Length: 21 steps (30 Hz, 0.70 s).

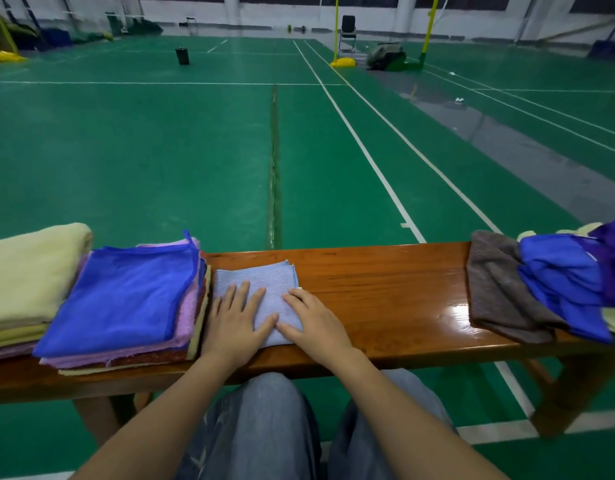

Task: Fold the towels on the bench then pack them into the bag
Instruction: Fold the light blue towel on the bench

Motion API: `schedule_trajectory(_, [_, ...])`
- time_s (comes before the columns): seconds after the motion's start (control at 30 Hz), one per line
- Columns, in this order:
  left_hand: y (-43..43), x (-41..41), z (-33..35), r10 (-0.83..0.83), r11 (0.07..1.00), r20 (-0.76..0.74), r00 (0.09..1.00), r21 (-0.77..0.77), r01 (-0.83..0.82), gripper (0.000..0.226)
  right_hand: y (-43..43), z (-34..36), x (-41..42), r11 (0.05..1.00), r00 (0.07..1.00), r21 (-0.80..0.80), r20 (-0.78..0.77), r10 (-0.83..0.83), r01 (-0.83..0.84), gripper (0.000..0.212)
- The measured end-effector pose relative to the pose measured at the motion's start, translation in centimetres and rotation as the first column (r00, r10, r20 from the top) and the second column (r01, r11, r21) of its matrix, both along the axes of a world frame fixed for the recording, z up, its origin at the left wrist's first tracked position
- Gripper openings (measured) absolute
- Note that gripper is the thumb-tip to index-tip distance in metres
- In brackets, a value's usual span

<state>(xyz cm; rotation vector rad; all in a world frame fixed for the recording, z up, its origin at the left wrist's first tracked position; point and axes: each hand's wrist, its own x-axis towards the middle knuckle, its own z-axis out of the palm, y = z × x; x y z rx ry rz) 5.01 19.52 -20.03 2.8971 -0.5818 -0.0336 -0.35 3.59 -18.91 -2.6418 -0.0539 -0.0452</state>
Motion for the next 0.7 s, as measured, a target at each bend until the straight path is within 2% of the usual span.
schedule_trajectory(0.23, [-0.2, -0.3, 0.9, -0.010, 0.996, -0.067, 0.998, 0.082, 0.016, 0.097, 0.2, 0.0, -0.5, 0.999, 1.000, -0.041, 0.000, 0.009, -0.009, 0.058])
schedule_trajectory(0.33, [-0.7, 0.4, 1.7, 0.015, 0.991, -0.153, 0.988, 0.133, 0.006, 0.073, 0.4, 0.6, -0.4, 1.000, 0.999, -0.016, -0.046, 0.013, -0.014, 0.057])
schedule_trajectory(0.4, [-1.7, 1.1, 2.9, 0.023, 0.989, -0.178, 0.984, 0.150, 0.004, 0.065, 0.0, 1.5, -0.4, 0.999, 0.996, 0.017, -0.081, 0.033, -0.031, 0.055])
schedule_trajectory(0.47, [-3.3, 1.4, 4.1, 0.008, 0.995, -0.127, 0.992, 0.099, 0.005, 0.062, -1.3, 2.6, -0.8, 0.999, 0.998, 0.047, -0.063, 0.021, -0.018, 0.052])
schedule_trajectory(0.57, [-7.0, 0.7, 5.3, -0.052, 0.997, -0.006, 0.999, -0.064, 0.051, 0.063, -4.8, 4.0, -2.1, 0.989, 0.995, 0.104, 0.009, -0.102, 0.101, 0.049])
schedule_trajectory(0.7, [-13.2, -1.5, 5.7, -0.181, 0.975, 0.031, 0.983, -0.123, 0.184, 0.060, -10.8, 5.1, -4.3, 0.951, 0.950, 0.123, 0.100, -0.296, 0.283, 0.047])
